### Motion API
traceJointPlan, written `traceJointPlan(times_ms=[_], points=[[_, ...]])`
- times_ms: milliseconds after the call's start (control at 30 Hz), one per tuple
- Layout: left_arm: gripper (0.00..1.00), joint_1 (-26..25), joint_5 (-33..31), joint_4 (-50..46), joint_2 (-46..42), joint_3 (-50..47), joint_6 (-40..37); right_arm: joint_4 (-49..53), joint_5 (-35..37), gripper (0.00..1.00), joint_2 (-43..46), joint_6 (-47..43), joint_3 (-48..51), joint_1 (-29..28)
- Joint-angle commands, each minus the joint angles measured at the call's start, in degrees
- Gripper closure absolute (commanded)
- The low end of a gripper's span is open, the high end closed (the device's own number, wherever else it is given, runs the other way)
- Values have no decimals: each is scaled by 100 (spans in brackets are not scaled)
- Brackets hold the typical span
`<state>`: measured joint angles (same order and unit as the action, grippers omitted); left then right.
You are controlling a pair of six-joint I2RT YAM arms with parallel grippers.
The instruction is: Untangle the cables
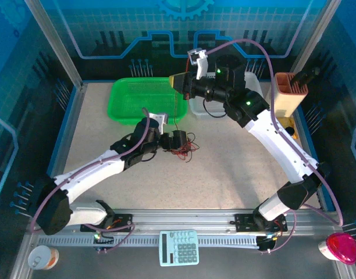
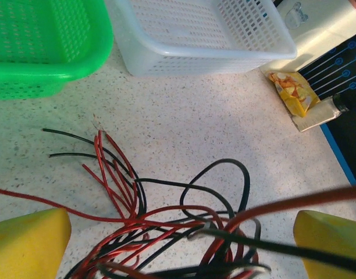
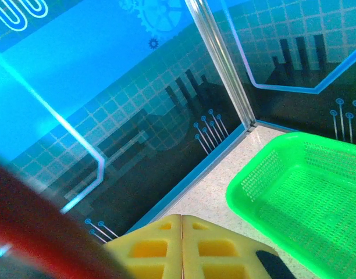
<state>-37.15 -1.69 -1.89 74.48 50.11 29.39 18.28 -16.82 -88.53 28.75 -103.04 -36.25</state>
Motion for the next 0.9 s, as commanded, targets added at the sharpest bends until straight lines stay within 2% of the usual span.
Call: traceJointPlan(times_ms=[0,233,467,700,867], points=[[2,-136,-202,371,377,150,-205,-303,-84,100,29,137,-25,-96],[13,-179,-877,494,734,-380,-76,-115,-142,100,80,163,-629,32],[13,-175,-947,598,805,-816,-47,-162,-191,100,160,298,-1026,334],[14,-179,-920,655,854,-924,-28,-324,-420,100,187,705,-1497,867],[13,-179,-868,681,859,-965,-16,-581,-533,100,374,946,-1251,1137]])
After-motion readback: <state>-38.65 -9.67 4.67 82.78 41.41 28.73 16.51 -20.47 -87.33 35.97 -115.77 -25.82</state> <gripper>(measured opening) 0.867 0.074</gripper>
